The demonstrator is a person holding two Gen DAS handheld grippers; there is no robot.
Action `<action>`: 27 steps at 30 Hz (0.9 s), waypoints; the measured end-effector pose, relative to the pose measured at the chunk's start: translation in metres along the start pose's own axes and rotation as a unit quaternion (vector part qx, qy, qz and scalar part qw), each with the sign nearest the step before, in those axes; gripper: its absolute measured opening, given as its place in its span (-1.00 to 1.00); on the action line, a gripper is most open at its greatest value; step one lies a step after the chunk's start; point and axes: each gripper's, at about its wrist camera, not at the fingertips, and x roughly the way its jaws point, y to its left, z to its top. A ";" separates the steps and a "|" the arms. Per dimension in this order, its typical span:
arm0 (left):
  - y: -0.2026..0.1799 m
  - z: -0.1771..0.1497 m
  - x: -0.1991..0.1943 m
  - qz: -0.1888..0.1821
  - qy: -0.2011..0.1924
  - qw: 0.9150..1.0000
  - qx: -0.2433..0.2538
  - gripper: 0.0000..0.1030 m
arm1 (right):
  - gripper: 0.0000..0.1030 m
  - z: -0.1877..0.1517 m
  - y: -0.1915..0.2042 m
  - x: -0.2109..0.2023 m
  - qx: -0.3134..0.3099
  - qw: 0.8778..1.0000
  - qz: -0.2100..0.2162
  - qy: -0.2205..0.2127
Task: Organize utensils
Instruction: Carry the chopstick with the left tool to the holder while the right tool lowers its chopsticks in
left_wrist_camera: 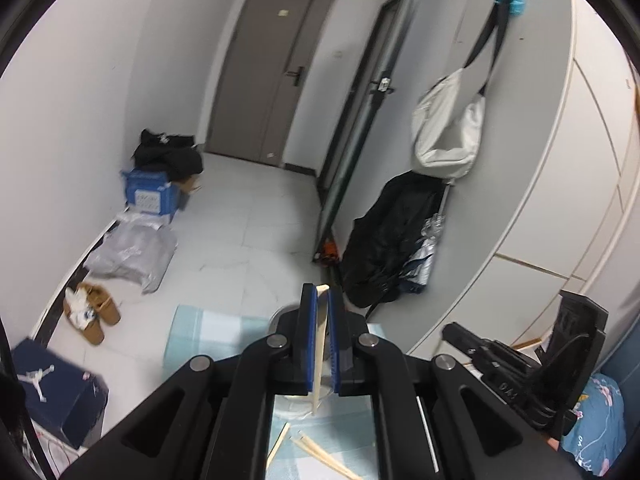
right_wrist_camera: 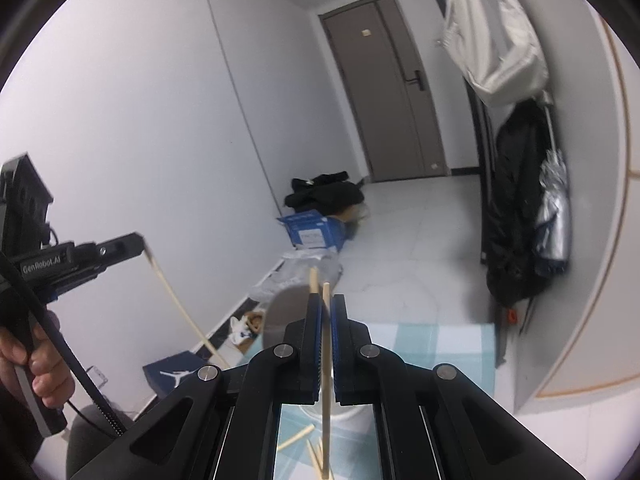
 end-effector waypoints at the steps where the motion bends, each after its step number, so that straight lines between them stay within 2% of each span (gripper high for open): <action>1: -0.004 0.005 0.000 -0.004 -0.003 1.000 0.006 -0.96 | -0.93 0.007 0.003 0.000 -0.002 1.000 0.003 -0.004; 7: -0.013 0.027 0.001 -0.002 -0.019 0.999 0.026 -0.96 | -0.93 0.041 0.013 -0.001 -0.016 0.999 0.012 -0.029; 12: -0.006 0.039 0.013 -0.003 -0.025 0.999 0.023 -0.96 | -0.93 0.069 0.020 0.010 -0.031 0.999 0.017 -0.041; 17: 0.005 0.047 0.027 0.015 -0.030 0.999 0.013 -0.96 | -0.93 0.090 0.022 0.027 -0.035 0.998 0.015 -0.055; 27: 0.016 0.052 0.062 0.005 -0.007 1.000 0.014 -0.96 | -0.93 0.101 0.023 0.067 -0.049 0.996 0.001 -0.078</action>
